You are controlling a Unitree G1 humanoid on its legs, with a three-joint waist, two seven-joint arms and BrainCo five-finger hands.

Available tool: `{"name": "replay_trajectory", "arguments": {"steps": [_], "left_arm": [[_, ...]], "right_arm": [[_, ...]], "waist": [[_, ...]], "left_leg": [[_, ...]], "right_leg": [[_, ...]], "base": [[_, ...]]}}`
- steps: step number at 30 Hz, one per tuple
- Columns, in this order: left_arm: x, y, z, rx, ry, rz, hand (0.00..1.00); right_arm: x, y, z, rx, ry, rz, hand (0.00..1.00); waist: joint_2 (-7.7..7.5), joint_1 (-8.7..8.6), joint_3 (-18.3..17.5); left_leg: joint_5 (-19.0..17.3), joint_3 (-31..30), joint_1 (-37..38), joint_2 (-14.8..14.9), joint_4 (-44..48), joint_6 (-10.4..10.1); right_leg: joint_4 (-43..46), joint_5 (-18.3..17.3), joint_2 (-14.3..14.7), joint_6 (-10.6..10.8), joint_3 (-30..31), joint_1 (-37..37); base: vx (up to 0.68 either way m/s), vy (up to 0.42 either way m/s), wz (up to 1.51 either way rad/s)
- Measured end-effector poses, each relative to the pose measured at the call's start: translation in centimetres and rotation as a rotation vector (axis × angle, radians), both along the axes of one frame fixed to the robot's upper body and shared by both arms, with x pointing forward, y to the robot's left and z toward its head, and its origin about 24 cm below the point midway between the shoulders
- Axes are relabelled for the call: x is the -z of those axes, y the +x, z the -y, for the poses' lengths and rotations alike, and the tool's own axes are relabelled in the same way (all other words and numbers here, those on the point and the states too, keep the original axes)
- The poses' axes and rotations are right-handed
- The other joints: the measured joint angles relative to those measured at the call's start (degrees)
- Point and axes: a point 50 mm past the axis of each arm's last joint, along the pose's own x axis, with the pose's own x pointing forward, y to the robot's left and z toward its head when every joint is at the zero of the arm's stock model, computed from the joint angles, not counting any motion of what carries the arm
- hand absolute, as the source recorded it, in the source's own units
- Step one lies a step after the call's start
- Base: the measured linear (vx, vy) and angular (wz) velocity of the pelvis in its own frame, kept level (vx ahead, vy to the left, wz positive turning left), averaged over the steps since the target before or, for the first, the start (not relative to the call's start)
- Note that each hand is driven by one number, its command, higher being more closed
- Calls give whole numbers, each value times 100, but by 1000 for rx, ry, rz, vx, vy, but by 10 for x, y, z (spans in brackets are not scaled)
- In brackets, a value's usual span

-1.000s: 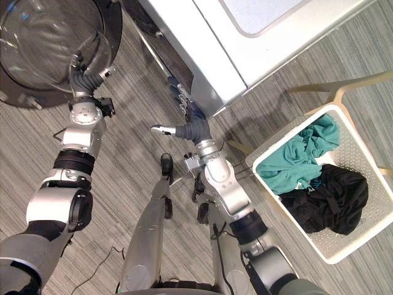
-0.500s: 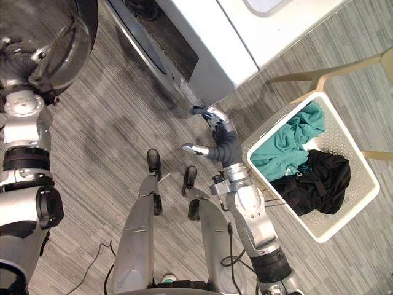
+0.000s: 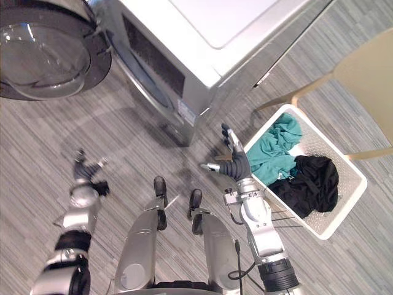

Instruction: Pick up the laundry basket with both hands and put the clothes into the washing machine.

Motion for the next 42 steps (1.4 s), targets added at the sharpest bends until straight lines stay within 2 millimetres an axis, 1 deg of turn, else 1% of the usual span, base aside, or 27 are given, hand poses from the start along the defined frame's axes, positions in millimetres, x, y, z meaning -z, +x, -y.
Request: {"name": "replay_trajectory", "arguments": {"steps": [2, 3, 4, 6, 7, 8, 10, 11, 12, 13, 14, 15, 16, 17, 18, 20, 21, 22, 23, 25, 29, 32, 34, 39, 40, 41, 42], "left_arm": [[27, -30, 3, 25, -14, -134, 0], [37, -42, 2, 34, -11, -191, 0], [44, -53, 1, 49, -3, -243, 0], [54, -70, -2, 64, 24, -316, 0], [60, -77, -2, 85, 33, -362, 0], [66, -85, -1, 97, 30, -403, 0], [72, -96, 3, 102, 25, -443, 0], [74, -98, 2, 102, 30, -455, 0], [74, -99, 2, 103, 27, -460, 0], [76, -99, 5, 104, 20, -464, 0], [76, -99, 9, 106, 10, -463, 0], [77, -99, 12, 108, 2, -462, 0], [77, -98, 16, 117, -5, -448, 0], [77, -96, 18, 133, 0, -439, 0], [77, -97, 19, 143, 3, -442, 0], [80, -101, 21, 149, -4, -460, 0], [81, -102, 24, 158, -16, -462, 0], [82, -102, 28, 169, -25, -462, 0], [81, -99, 27, 177, -25, -456, 0], [80, -97, 30, 193, -22, -447, 0], [76, -88, 30, 211, -7, -413, 0], [72, -81, 21, 206, 22, -392, 0], [69, -76, 17, 193, 29, -377, 0], [66, -71, 17, 162, 23, -349, 0], [64, -65, 18, 146, 17, -329, 0], [61, -57, 20, 136, 7, -301, 0], [58, -50, 22, 117, -11, -276, 0]], "right_arm": [[5, 1, 11, 44, -40, -27, 0], [11, 1, 17, 62, -70, -54, 0], [18, 0, 20, 68, -100, -85, 0], [21, -1, 21, 71, -124, -95, 0], [21, -2, 21, 75, -131, -94, 0], [22, -4, 25, 88, -133, -96, 0], [24, -7, 25, 92, -141, -103, 0], [25, -7, 25, 92, -153, -105, 0], [25, -8, 25, 95, -159, -105, 0], [25, -8, 27, 102, -169, -102, 0], [24, -8, 30, 113, -185, -98, 0], [24, -8, 33, 117, -198, -96, 0], [22, -7, 37, 117, -228, -91, 0], [20, -6, 42, 115, -266, -87, 0], [20, -5, 44, 111, -286, -89, 0], [24, 2, 47, 81, -357, -113, 0], [28, 9, 50, 57, -421, -139, 0], [27, 13, 52, 46, -457, -141, 0], [29, 18, 51, 32, -497, -152, 0], [26, 28, 49, -1, -562, -148, 0], [6, 62, 40, -66, -721, -99, 0], [-4, 81, 32, -89, -822, -80, 0], [-11, 90, 29, -98, -874, -69, 0], [-16, 105, 29, -58, -912, -90, 0], [-18, 109, 29, -39, -914, -91, 0], [-20, 111, 27, -26, -923, -86, 100], [-22, 113, 24, -18, -929, -79, 100]], "waist": [[2, -172, -101], [3, -216, -158], [20, -211, -296], [51, -182, -439], [120, -225, -582], [250, -278, -746], [413, -286, -944], [504, -308, -973], [553, -313, -1004], [618, -316, -1033], [671, -311, -1043], [696, -293, -1050], [685, -180, -1049], [685, -68, -1048], [688, -22, -1050], [717, -13, -1058], [813, -3, -1063], [917, 2, -1061], [884, 7, -1039], [881, 30, -1032], [1071, 208, -768], [1087, 433, -427], [1097, 508, -237], [1107, 832, -108], [1110, 920, -104], [1105, 957, -90], [1105, 951, -49]], "left_leg": [[-315, 446, 332, 120, 197, 57], [-502, 759, 565, 234, 317, 36], [-697, 1094, 786, 362, 409, -14], [-933, 1508, 1127, 508, 492, -123], [-1087, 1752, 1280, 645, 674, -204], [-1238, 2038, 1409, 843, 895, -287], [-1345, 2399, 1606, 1130, 1340, -389], [-1299, 2205, 1513, 1429, 1985, -314], [-1237, 2010, 1402, 1553, 2296, -211], [-1003, 1543, 1171, 1659, 2844, 133], [-667, 952, 815, 1679, 3389, 322], [-669, 585, 669, 1605, 3536, 228], [-969, 87, 533, 1278, 3460, -35], [-1140, -289, 486, 969, 3109, -118], [-1179, -413, 486, 822, 2849, -148], [-1161, -804, 469, 449, 1925, -220], [-759, -1151, 552, 210, 907, -512], [-414, -1226, 544, 207, 622, -489], [-483, -1182, 561, 119, 544, -343], [-397, -1143, 521, -89, 352, -244], [-209, -1147, 216, -384, 136, -60], [-32, -1290, 11, -479, 0, 23], [76, -1377, -135, -508, -56, 48], [330, -1608, -591, -593, -238, 34], [377, -1656, -729, -611, -292, 34], [472, -1747, -866, -648, -357, 38], [532, -1830, -942, -685, -395, 33]], "right_leg": [[30, -73, -505, -77, -929, 229], [84, -167, -791, -214, -1543, 434], [118, -248, -1044, -264, -2148, 645], [120, -253, -1211, -223, -2522, 884], [102, -217, -1130, -67, -2338, 921], [107, -243, -989, 31, -2093, 911], [62, -271, -800, 76, -1715, 929], [44, -262, -670, 89, -1519, 996], [32, -255, -601, 95, -1427, 1006], [-24, -228, -506, 56, -1244, 1099], [-165, -162, -426, -31, -1088, 1237], [-253, -124, -405, -34, -1036, 1320], [-345, -69, -426, -42, -841, 1395], [-442, -9, -449, -33, -688, 1470], [-503, 4, -452, -13, -617, 1520], [-585, 54, -457, 66, -519, 1614], [-592, 86, -403, 136, -471, 1614], [-597, 97, -327, 168, -458, 1615], [-627, 125, -409, 292, -427, 1575], [-632, 154, -609, 418, -438, 1460], [-595, 214, -840, 562, -464, 1091], [-594, 227, -918, 579, -561, 902], [-583, 227, -929, 578, -651, 793], [-328, 207, -1002, 562, -873, 267], [-228, 176, -1027, 549, -925, 93], [-128, 114, -1053, 550, -972, -70], [-45, 41, -1094, 550, -1051, -151]], "base": [[32, 119, -120], [66, 117, -143], [77, 79, -147], [104, 52, -144], [160, 27, -151], [164, 8, -131], [200, -15, -131], [194, -51, -118], [211, -85, -97], [231, -66, -81], [244, -50, -73], [232, -8, -71], [196, 19, -81], [194, 37, -84], [174, 61, -67], [161, 120, -45], [144, 176, -38], [165, 240, -25], [113, 206, 2], [79, 206, 15], [-20, 133, 15], [-86, 58, 24], [-85, 14, 35], [-54, 2, 28], [-52, -8, 31], [-60, -18, 41], [-53, -24, 40]]}}
